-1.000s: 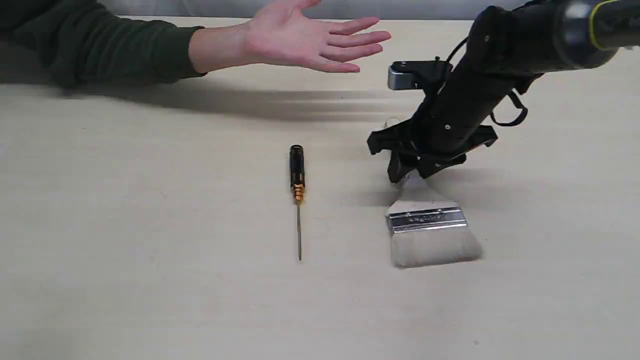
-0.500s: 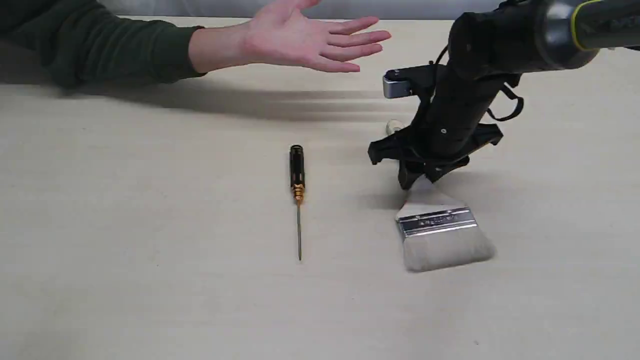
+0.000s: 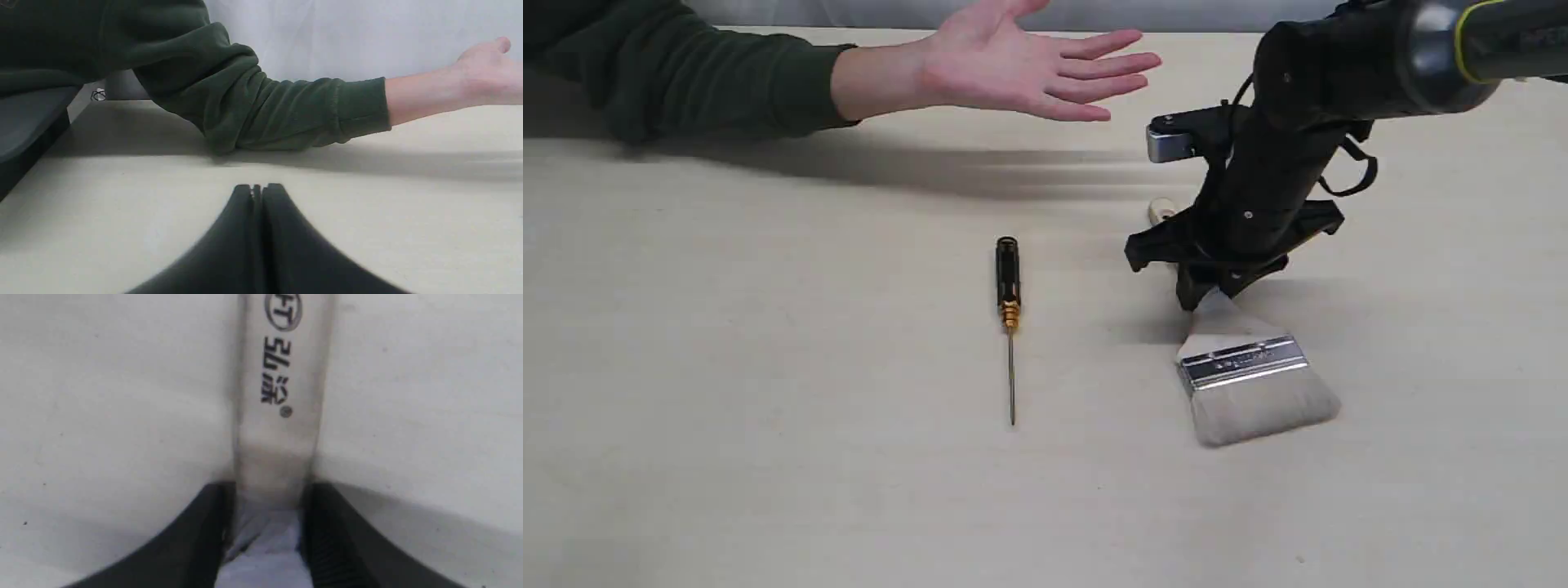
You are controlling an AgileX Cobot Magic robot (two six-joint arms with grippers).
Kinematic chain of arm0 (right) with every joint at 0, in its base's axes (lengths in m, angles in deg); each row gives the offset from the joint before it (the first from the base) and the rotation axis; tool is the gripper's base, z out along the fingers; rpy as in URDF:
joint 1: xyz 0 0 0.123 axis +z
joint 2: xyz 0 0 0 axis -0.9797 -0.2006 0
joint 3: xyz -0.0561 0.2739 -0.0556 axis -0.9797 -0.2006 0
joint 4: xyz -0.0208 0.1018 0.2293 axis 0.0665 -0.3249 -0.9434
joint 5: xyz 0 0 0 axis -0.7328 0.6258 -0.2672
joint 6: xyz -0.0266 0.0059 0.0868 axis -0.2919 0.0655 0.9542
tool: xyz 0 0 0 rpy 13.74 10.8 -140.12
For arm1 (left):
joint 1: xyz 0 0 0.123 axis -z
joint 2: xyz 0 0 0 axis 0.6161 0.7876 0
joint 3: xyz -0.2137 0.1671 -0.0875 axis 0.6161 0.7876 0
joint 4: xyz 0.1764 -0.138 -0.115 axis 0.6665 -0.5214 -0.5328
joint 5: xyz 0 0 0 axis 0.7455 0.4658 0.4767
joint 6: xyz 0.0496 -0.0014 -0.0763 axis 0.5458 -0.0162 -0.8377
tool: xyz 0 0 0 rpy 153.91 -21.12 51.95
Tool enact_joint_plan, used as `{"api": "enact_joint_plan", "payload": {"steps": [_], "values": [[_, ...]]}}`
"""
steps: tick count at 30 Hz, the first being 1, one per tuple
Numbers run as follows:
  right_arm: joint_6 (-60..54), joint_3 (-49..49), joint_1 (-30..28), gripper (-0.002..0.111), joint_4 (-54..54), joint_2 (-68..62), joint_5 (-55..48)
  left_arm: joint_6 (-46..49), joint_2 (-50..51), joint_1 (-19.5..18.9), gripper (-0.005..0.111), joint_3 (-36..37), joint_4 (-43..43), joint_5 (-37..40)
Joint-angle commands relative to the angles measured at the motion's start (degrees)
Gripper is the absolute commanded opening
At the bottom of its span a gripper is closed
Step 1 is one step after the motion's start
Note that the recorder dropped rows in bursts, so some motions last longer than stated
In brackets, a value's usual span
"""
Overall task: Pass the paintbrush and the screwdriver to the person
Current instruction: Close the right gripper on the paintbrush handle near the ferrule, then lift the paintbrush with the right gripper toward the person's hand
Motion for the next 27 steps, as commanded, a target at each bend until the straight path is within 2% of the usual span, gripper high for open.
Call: {"api": "enact_joint_plan", "payload": {"steps": [1,15,27], "values": [[-0.5,-0.4,-0.2,0.004,3.5,-0.8,-2.7,-0.1,-0.1,0.4,0.0,0.1,-0.1,-0.6],[0.6,-7.9,-2.3,0.004,4.3,10.5,-0.6,-0.1,-0.1,0.4,0.0,0.1,-0.1,-0.6],[0.0,-6.3,-2.1,0.004,1.3,20.9,-0.8,-0.1,-0.1,0.4,0.0,0.1,-0.2,-0.5]]}}
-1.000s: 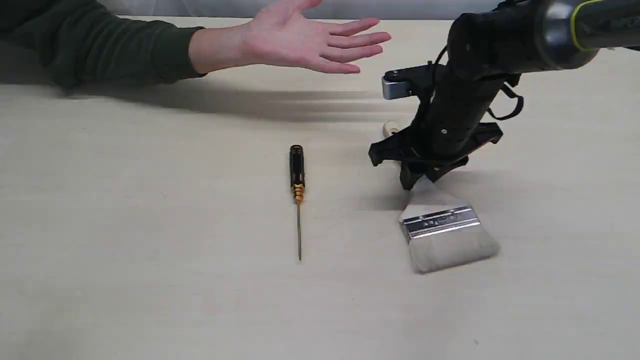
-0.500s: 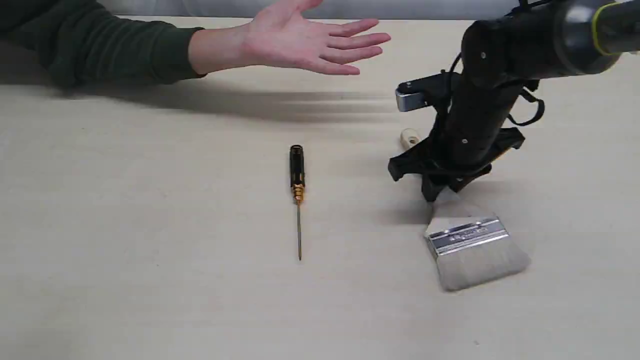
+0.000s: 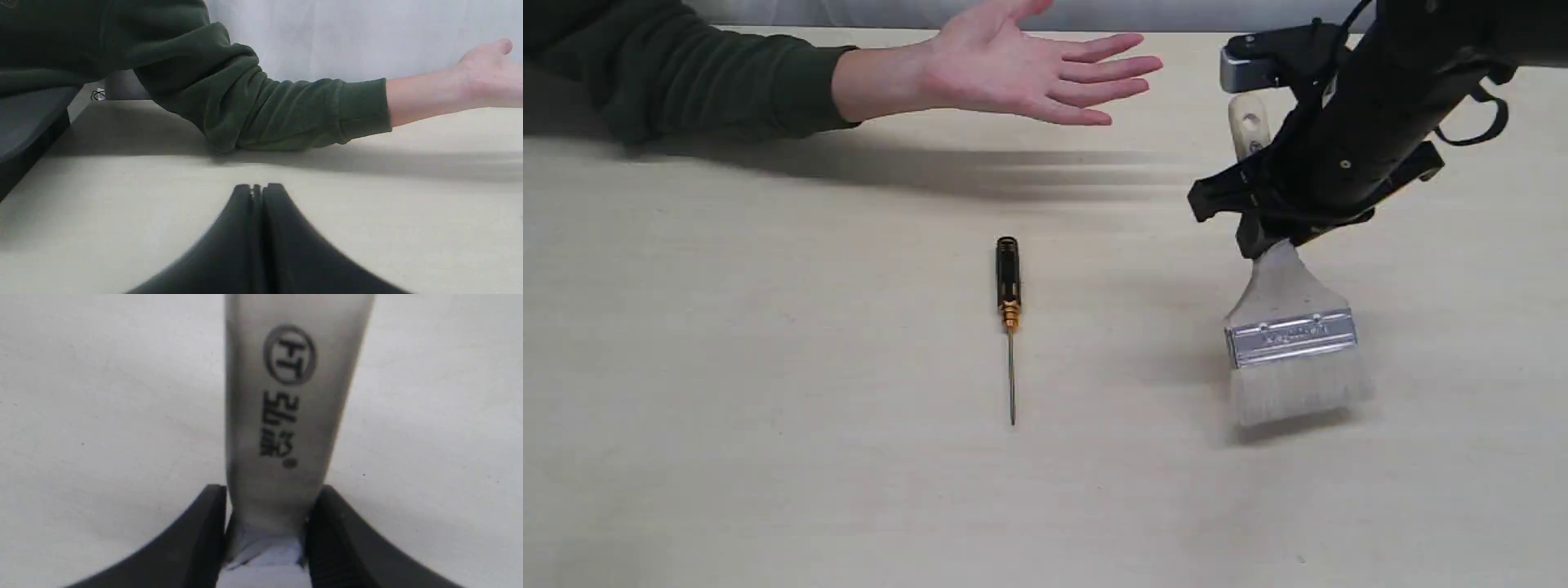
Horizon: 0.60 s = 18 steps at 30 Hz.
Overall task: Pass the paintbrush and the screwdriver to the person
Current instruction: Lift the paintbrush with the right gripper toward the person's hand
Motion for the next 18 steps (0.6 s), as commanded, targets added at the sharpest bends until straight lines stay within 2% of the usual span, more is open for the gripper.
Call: {"api": "enact_joint_plan", "payload": {"steps": [1,6,18], "values": [[-0.1,1.6,0.0,0.004,-0.5,2.4,-0.2,-0.1,-0.1,0.4,0.0,0.1,-0.2,-0.5],[-0.1,5.0,0.4,0.004,-0.9,2.7,-1.4,-0.1,-0.1,0.4,0.0,0.1,-0.2,-0.5],[1.3,19.7,7.0,0.004,-0.9,-0.9,-1.5,-0.1,-0.1,0.4,0.0,0.1,-0.2,-0.5]]}}
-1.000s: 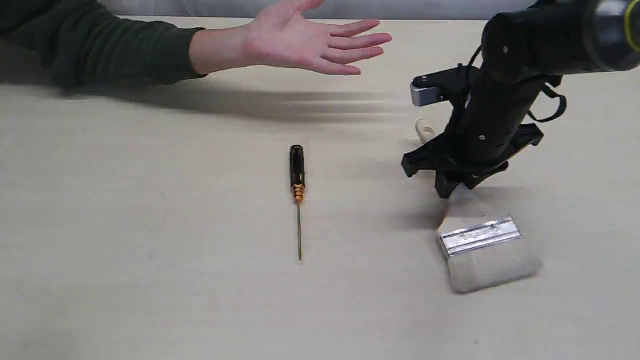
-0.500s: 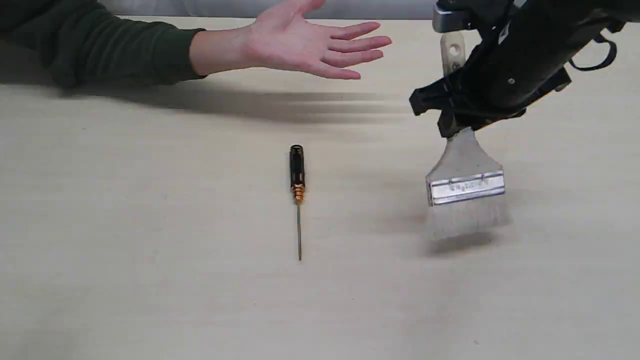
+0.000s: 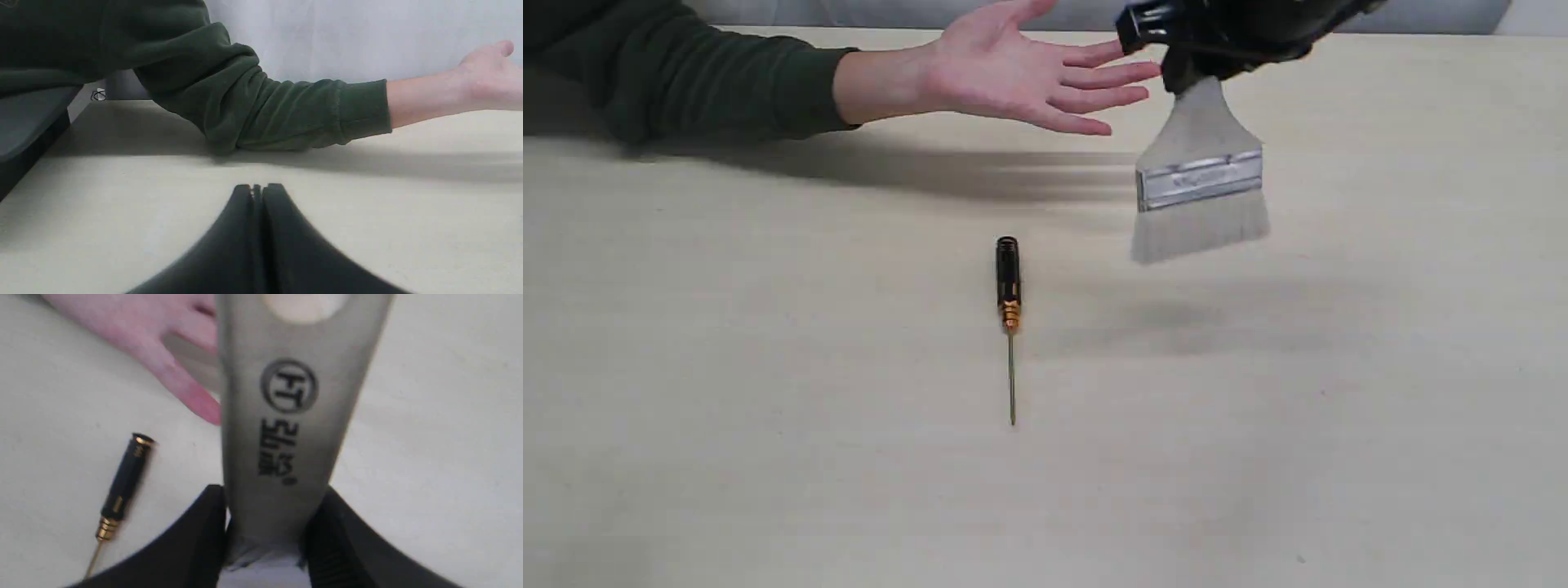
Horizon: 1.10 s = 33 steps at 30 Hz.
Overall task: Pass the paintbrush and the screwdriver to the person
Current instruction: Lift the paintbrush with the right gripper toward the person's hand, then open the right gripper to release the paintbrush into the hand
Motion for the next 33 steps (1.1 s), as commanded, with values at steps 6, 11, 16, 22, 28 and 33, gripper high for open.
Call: {"api": "enact_joint_plan", "payload": {"steps": [6,11,16,22,28,33], "values": [[1.9,12.3,1.5,0.004,1.1,-7.5,0.0,-0.1,-0.1,0.4,0.0,0.1,-0.2,-0.5],[2.1,20.3,1.5,0.004,1.5,-12.8,-0.1,-0.1,-0.1,0.4,0.0,0.1,-0.2,-0.6],[2.1,28.2,1.5,0.004,1.1,-18.4,-1.3,-0.1,-0.1,0.4,0.0,0.1,-0.1,-0.6],[2.1,35.6,1.5,0.004,0.7,-25.0,-4.9,-0.1,-0.1,0.4,0.0,0.1,-0.1,-0.6],[2.1,37.7,1.5,0.004,0.2,-28.7,-5.6,-0.1,-0.1,0.4,0.0,0.1,-0.1,-0.6],[1.9,37.7,1.5,0.009,-0.1,-29.0,-2.9,-0.1,-0.1,0.4,0.0,0.1,-0.1,-0.6]]}}
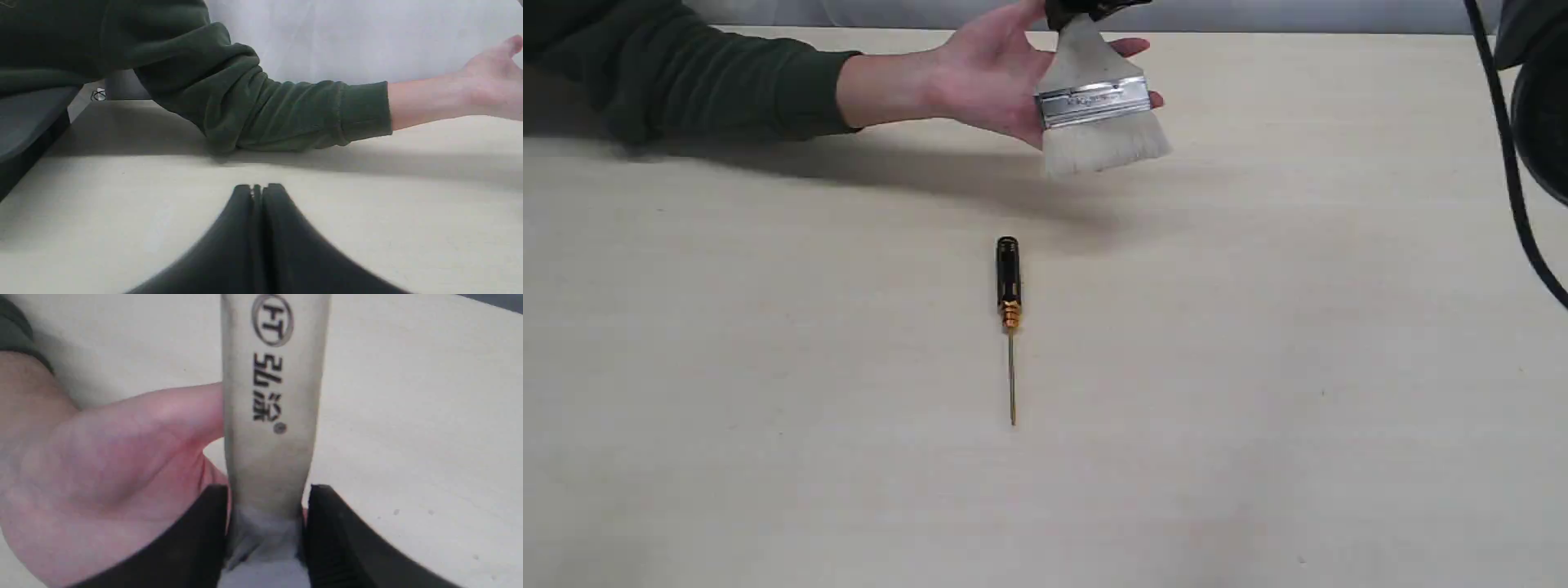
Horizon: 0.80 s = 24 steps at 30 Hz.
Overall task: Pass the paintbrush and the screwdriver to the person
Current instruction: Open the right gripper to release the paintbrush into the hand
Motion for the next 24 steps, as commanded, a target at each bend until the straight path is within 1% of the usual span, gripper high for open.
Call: {"api": "enact_joint_plan", "payload": {"steps": [1,3,5,8,10,13,20,24], "values": [[-0.2,0.4,0.1,0.013,-0.5,0.3,2.2,-0.1,-0.1,0.4,0.0,0.1,-0.1,-0.6],[-0.2,0.4,0.1,0.023,-0.5,0.3,2.5,-0.1,-0.1,0.4,0.0,0.1,-0.1,-0.6],[-0.2,0.4,0.1,0.039,-1.0,0.2,3.1,-0.1,-0.1,0.4,0.0,0.1,-0.1,-0.6],[-0.2,0.4,0.1,0.059,-2.0,0.2,3.5,-0.1,-0.1,0.4,0.0,0.1,-0.3,-0.5],[0.4,0.4,0.1,0.066,-2.0,0.2,3.9,-0.1,-0.1,0.4,0.0,0.1,-0.3,-0.6],[1.1,0.4,0.0,0.065,-2.0,0.4,4.6,-0.1,-0.1,0.4,0.0,0.1,-0.3,-0.6],[-0.2,0.4,0.0,0.058,-1.9,2.0,4.8,-0.1,-0.1,0.4,0.0,0.1,-0.3,-0.6],[-0.7,0.4,0.0,0.057,-0.9,4.0,4.9,-0.1,-0.1,0.4,0.0,0.1,-0.3,-0.6]]}}
